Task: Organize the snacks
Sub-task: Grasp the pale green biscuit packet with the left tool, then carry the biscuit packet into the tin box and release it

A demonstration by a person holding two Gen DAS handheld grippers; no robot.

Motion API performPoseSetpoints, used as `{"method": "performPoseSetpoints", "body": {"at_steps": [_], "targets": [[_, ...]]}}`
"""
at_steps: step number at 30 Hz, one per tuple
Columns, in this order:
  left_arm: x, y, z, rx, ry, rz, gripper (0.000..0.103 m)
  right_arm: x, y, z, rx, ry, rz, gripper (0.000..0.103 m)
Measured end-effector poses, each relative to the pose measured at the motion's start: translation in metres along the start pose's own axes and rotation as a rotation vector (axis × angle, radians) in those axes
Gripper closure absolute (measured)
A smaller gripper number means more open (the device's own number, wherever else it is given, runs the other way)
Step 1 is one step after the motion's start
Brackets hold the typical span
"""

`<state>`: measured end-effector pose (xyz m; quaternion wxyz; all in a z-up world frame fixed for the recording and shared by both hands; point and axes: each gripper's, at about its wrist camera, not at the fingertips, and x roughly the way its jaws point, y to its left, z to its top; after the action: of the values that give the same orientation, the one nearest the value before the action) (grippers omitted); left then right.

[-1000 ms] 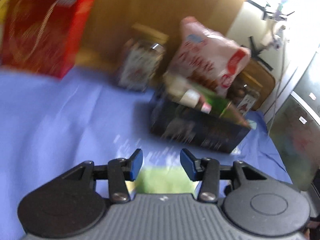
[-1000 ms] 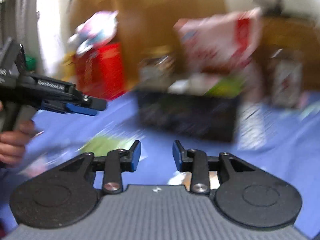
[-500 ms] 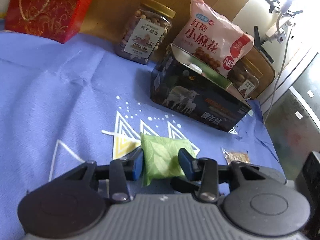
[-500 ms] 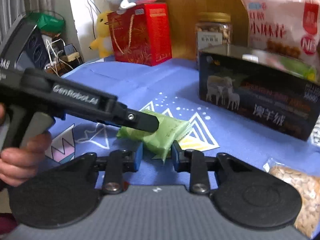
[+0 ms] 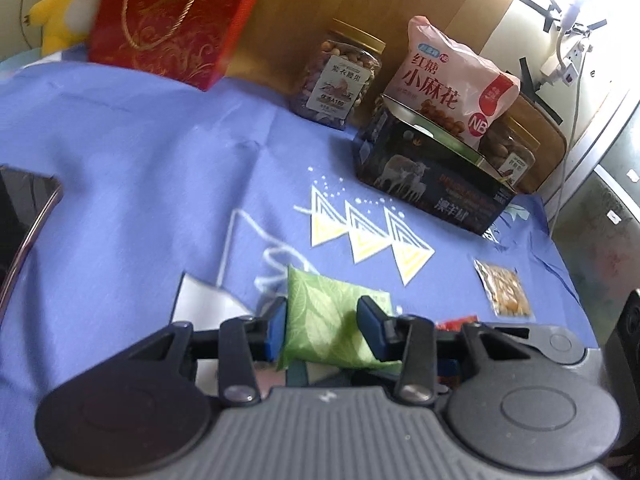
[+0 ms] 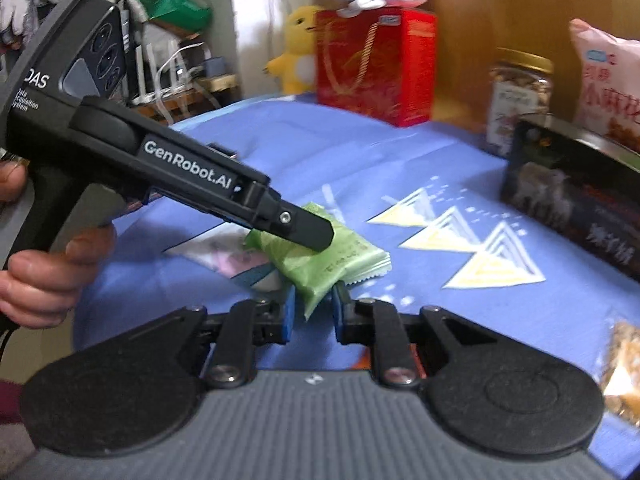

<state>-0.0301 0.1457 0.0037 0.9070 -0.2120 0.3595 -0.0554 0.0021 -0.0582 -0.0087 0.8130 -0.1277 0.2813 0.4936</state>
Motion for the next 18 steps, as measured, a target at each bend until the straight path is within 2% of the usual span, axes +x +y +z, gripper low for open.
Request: {"method": "performPoseSetpoints", "body": {"at_steps": [4,6,9,12,14,15,18], "targets": [[-0.006,0.005,-0.006,-0.013,-0.001,0.003,0.063,-0.009,0.004,-0.001,-0.007,-0.002,0.000,0.073],[-0.007,0.007,-0.006,-0.016,-0.005,0.003,0.062,-0.012,0.003,-0.002,0.003,-0.009,-0.024,0.063],[-0.008,0.009,-0.007,-0.022,-0.008,0.001,0.062,-0.011,0.005,-0.004,-0.002,-0.008,-0.039,0.059],[-0.008,0.012,-0.010,-0.031,-0.007,-0.010,0.063,-0.003,0.012,-0.005,-0.039,0.008,-0.057,0.059],[-0.008,0.011,-0.012,-0.036,0.002,-0.033,0.068,0.001,0.017,-0.006,-0.055,0.010,-0.062,0.061],[-0.009,0.010,-0.012,-0.038,0.002,-0.041,0.069,0.002,0.018,-0.005,-0.052,0.004,-0.058,0.071],[-0.013,-0.004,-0.005,0.011,-0.022,-0.013,0.069,-0.001,0.019,0.000,-0.071,-0.025,-0.090,0.077]]}}
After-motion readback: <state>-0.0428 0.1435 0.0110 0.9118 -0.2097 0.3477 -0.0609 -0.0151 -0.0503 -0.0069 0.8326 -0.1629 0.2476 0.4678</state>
